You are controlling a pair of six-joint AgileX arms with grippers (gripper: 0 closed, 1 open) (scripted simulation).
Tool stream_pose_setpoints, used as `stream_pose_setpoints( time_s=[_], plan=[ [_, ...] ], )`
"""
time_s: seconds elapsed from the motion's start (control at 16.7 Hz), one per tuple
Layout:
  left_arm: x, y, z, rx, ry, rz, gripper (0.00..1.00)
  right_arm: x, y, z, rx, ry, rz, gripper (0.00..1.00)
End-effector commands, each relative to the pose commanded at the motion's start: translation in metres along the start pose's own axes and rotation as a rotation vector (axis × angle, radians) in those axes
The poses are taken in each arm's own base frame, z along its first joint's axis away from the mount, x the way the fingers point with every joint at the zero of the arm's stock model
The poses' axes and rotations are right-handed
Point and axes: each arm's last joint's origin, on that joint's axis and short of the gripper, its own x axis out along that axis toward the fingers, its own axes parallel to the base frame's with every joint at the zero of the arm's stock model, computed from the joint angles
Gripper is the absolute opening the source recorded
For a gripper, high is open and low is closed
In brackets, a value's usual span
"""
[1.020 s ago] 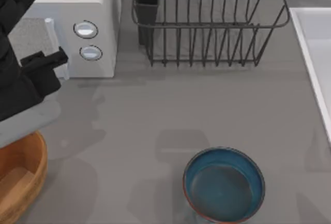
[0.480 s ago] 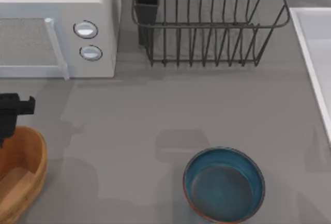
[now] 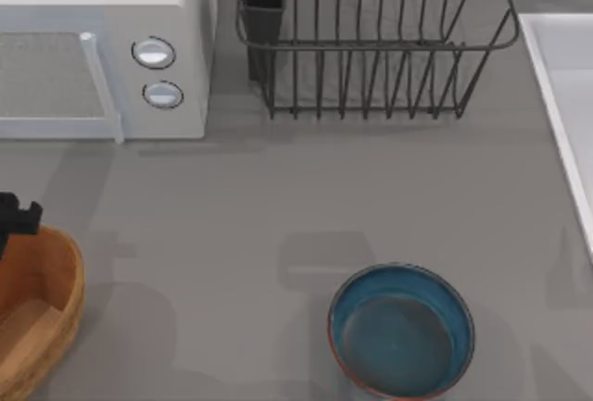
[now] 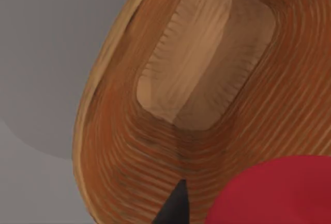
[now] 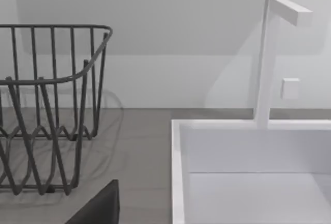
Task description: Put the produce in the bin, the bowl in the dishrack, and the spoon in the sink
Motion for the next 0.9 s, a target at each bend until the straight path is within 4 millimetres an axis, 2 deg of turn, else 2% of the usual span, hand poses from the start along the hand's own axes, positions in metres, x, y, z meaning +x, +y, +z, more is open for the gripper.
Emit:
stream_pose_setpoints(
  time_s=[0.42, 0.78, 0.9],
  plan=[
    [0.004, 0.001, -0.001, 0.003, -0.002, 0.000, 0.00, 0.000, 0.000, 0.000, 0.000, 0.000, 0.000, 1.00],
    [0.059, 0.001, -0.003, -0.004, 0.005, -0.001, 0.00, 0.000, 0.000, 0.000, 0.000, 0.000, 0.000, 1.00],
    [0.069, 0.001, -0.002, -0.001, 0.000, 0.000, 0.00, 0.000, 0.000, 0.000, 0.000, 0.000, 0.000, 1.00]
  ],
)
